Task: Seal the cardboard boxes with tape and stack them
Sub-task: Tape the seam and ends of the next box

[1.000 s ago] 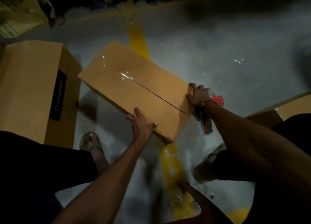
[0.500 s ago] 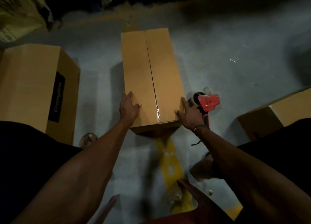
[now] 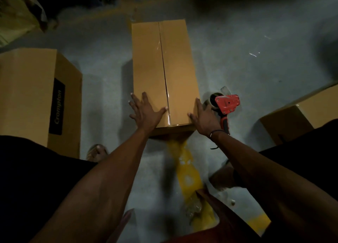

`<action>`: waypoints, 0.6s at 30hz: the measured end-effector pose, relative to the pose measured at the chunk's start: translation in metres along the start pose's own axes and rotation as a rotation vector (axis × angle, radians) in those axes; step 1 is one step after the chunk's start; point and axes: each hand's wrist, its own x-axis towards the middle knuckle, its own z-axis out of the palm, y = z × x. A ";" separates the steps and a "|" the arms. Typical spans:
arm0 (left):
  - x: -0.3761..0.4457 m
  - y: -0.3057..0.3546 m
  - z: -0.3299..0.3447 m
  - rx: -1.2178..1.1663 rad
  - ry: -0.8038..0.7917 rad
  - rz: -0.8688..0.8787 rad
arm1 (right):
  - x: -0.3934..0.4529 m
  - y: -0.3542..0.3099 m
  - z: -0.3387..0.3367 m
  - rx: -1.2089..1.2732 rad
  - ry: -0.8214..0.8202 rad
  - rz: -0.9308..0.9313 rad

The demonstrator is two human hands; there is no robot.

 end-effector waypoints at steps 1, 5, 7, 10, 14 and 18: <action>-0.004 0.000 0.003 -0.003 0.002 0.004 | 0.001 0.001 0.000 -0.009 -0.007 -0.006; -0.016 -0.009 0.004 0.017 -0.061 0.058 | 0.002 0.001 0.002 -0.041 -0.018 -0.024; -0.021 -0.008 -0.001 0.023 -0.113 0.069 | 0.002 0.000 0.000 -0.027 -0.040 -0.023; -0.022 0.003 -0.011 0.032 -0.202 0.044 | 0.005 -0.002 -0.005 0.001 -0.090 0.005; -0.026 0.014 -0.007 -0.033 -0.120 -0.016 | 0.009 -0.004 -0.009 0.004 -0.137 0.014; -0.030 0.013 0.010 0.034 -0.069 0.022 | 0.014 0.005 -0.008 0.035 -0.152 0.015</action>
